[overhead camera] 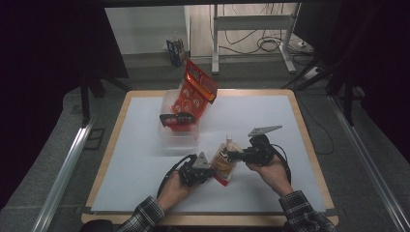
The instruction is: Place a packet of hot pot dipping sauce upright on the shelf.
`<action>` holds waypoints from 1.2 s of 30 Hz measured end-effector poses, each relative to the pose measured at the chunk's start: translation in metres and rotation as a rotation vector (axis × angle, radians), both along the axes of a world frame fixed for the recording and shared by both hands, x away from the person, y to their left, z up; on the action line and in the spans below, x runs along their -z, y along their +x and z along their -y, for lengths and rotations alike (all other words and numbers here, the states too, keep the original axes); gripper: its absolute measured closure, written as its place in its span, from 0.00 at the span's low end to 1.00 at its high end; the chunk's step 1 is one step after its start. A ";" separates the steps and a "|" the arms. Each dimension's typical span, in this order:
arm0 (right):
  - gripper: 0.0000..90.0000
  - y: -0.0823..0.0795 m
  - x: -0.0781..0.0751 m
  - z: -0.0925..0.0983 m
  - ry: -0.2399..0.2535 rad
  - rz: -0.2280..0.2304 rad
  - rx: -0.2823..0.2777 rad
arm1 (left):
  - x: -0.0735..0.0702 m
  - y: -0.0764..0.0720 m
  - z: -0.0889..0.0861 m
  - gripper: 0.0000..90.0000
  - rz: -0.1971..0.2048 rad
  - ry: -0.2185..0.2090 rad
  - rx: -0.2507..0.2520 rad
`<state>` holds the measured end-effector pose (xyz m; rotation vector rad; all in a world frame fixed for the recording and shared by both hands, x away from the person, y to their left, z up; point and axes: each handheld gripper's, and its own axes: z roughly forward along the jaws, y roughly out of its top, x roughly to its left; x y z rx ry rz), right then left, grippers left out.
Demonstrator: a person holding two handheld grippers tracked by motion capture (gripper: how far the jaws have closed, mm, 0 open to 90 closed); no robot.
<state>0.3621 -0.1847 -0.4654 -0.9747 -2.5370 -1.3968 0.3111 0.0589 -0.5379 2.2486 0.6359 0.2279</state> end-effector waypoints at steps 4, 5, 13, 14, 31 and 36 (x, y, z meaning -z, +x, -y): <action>0.97 -0.002 -0.010 -0.007 -0.039 0.039 -0.016 | 0.000 0.002 -0.007 0.83 -0.040 -0.026 0.017; 0.97 -0.002 -0.012 -0.009 -0.051 0.051 -0.021 | -0.001 0.002 -0.009 0.77 -0.047 -0.030 0.025; 0.98 -0.002 -0.026 -0.016 -0.081 0.107 -0.027 | -0.018 -0.007 -0.025 0.45 -0.011 -0.083 0.026; 0.98 -0.001 -0.028 -0.017 -0.081 0.114 -0.027 | -0.021 -0.008 -0.028 0.42 -0.003 -0.079 0.026; 0.98 0.008 -0.053 -0.022 -0.100 0.182 -0.020 | -0.026 -0.028 -0.068 0.16 0.012 -0.132 -0.051; 0.98 0.013 -0.058 -0.021 -0.101 0.188 -0.012 | -0.026 -0.037 -0.080 0.11 0.020 -0.118 -0.077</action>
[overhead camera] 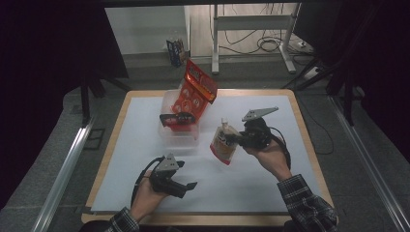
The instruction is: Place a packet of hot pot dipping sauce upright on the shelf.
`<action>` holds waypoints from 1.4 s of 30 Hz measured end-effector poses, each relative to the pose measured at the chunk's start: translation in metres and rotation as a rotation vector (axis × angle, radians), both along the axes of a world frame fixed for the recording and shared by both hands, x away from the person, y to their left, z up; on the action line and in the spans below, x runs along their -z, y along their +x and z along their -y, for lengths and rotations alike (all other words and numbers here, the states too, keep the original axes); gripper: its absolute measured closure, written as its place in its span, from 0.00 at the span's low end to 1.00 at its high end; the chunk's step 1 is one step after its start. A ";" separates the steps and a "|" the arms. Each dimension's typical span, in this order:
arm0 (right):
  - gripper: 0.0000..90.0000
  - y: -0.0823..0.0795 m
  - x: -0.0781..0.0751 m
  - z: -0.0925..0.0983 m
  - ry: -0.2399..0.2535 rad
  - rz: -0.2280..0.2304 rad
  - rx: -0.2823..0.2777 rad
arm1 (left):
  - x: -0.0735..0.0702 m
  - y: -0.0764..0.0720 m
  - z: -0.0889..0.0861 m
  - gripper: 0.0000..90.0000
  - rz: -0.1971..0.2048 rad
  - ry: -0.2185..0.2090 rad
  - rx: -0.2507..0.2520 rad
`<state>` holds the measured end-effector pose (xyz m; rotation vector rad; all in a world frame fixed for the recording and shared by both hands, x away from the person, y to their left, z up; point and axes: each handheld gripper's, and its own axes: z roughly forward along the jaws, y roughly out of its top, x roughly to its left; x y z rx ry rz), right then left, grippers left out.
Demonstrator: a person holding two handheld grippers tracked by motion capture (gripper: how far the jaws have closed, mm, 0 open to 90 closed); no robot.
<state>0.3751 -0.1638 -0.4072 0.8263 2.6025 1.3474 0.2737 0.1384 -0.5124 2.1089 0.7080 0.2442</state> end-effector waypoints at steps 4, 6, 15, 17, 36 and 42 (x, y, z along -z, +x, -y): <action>0.98 0.005 -0.004 -0.002 0.002 0.002 0.008 | 0.002 -0.007 -0.008 0.08 -0.006 0.017 -0.026; 0.98 0.007 -0.008 -0.004 0.003 0.004 0.007 | 0.004 -0.010 -0.013 0.07 -0.008 0.030 -0.043; 0.98 0.017 -0.014 -0.017 -0.002 0.005 -0.018 | 0.007 -0.022 -0.032 0.03 0.010 0.051 -0.094; 0.98 0.020 -0.014 -0.022 0.000 0.004 -0.029 | 0.008 -0.026 -0.037 0.03 0.011 0.047 -0.106; 0.98 0.047 -0.021 -0.067 -0.033 0.033 -0.121 | 0.011 -0.032 -0.055 0.00 0.026 0.038 -0.169; 0.98 0.050 -0.024 -0.075 -0.051 0.042 -0.131 | 0.012 -0.033 -0.054 0.00 0.036 0.048 -0.165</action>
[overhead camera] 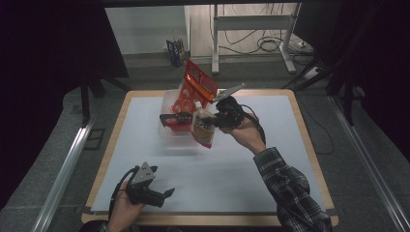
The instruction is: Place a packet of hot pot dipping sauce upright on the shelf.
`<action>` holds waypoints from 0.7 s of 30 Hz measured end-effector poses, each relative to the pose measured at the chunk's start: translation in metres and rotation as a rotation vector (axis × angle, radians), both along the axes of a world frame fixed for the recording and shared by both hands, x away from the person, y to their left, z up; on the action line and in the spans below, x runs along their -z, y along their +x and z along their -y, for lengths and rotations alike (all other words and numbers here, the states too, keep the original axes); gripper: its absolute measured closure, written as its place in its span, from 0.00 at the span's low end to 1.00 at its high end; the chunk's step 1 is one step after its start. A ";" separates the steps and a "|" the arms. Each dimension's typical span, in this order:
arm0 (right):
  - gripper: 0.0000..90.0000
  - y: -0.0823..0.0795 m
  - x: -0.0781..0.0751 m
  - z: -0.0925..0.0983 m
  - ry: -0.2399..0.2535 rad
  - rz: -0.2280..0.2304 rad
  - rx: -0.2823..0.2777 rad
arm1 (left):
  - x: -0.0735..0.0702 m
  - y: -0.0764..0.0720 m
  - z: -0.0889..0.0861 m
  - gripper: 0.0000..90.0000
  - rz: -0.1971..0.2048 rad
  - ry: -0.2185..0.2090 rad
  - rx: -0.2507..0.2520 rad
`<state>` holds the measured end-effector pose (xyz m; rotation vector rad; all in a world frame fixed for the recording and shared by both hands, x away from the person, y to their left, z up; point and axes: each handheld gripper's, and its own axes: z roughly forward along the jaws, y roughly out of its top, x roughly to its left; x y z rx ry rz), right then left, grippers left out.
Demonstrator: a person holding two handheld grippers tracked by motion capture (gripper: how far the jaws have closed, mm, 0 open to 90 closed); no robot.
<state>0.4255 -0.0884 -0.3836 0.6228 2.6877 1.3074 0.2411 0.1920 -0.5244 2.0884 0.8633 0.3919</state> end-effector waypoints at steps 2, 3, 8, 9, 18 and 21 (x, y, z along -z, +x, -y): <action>0.98 0.001 -0.001 -0.002 0.002 0.001 -0.002 | 0.000 0.000 0.001 0.00 0.000 0.002 0.002; 0.98 0.002 -0.002 -0.004 0.004 0.005 -0.003 | 0.001 0.000 0.001 0.00 0.000 0.002 0.004; 0.98 0.003 -0.003 -0.014 0.000 0.015 -0.017 | 0.001 0.000 0.003 0.00 0.003 0.008 0.014; 0.98 0.003 -0.003 -0.016 -0.005 0.015 -0.018 | 0.001 0.000 0.003 0.00 0.003 0.010 0.017; 0.98 0.007 -0.004 -0.035 0.001 0.018 -0.041 | 0.001 -0.001 0.004 0.00 0.004 0.015 0.024; 0.98 0.008 -0.005 -0.041 0.006 0.017 -0.054 | 0.002 -0.001 0.004 0.00 0.005 0.010 0.021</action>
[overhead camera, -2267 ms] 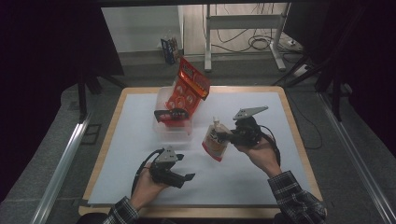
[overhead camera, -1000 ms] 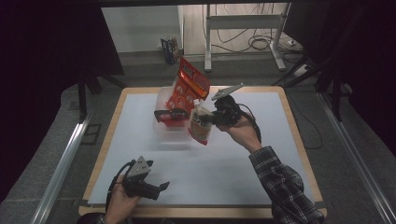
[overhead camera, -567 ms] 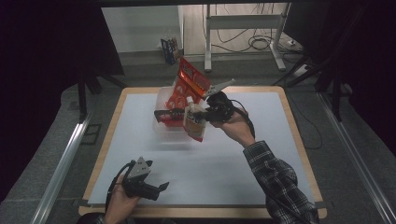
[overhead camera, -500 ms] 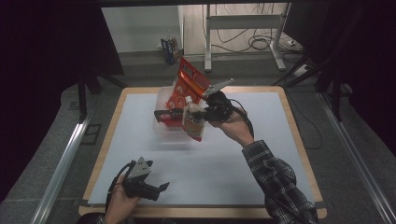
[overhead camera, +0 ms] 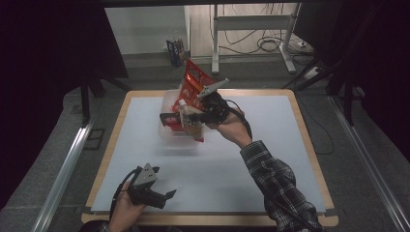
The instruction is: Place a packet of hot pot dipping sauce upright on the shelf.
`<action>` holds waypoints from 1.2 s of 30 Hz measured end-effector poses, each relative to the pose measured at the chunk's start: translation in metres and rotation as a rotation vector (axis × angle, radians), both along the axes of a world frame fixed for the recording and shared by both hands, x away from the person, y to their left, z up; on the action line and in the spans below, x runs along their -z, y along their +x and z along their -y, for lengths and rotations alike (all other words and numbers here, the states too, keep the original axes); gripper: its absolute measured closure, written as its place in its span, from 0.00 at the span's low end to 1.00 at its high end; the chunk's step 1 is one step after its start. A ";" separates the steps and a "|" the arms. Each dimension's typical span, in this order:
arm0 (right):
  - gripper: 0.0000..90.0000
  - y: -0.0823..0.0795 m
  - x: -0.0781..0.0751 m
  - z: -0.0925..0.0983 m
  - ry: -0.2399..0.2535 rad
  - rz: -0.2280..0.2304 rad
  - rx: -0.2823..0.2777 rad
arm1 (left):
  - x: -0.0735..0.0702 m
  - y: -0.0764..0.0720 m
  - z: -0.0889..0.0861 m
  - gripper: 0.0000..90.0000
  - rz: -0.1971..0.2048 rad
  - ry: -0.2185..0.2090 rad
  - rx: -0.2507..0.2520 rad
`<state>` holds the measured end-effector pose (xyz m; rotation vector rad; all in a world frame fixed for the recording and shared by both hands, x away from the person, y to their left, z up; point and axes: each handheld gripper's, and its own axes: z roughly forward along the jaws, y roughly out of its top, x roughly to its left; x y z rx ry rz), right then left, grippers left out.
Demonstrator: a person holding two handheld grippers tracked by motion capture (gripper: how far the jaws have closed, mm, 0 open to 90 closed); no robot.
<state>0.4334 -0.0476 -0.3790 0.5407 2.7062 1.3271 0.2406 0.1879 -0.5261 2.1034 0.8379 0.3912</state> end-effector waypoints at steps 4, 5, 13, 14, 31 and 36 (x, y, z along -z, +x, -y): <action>0.98 0.000 0.002 -0.008 0.011 -0.012 -0.015 | 0.000 0.000 0.000 0.00 0.000 0.002 0.000; 0.98 0.000 0.003 -0.010 0.011 -0.014 -0.020 | 0.000 0.000 0.000 0.00 0.000 0.003 0.000; 0.98 0.003 0.006 -0.028 0.017 -0.031 -0.042 | -0.001 0.000 -0.001 0.00 0.005 -0.001 -0.004; 0.98 0.003 0.007 -0.029 0.015 -0.031 -0.047 | -0.001 0.000 -0.001 0.00 0.005 -0.001 -0.004; 0.98 0.010 0.043 -0.052 -0.059 -0.058 -0.035 | -0.002 0.000 -0.005 0.00 0.012 -0.014 -0.033; 0.98 0.011 0.051 -0.057 -0.054 -0.062 -0.034 | -0.002 0.000 -0.005 0.00 0.011 -0.017 -0.034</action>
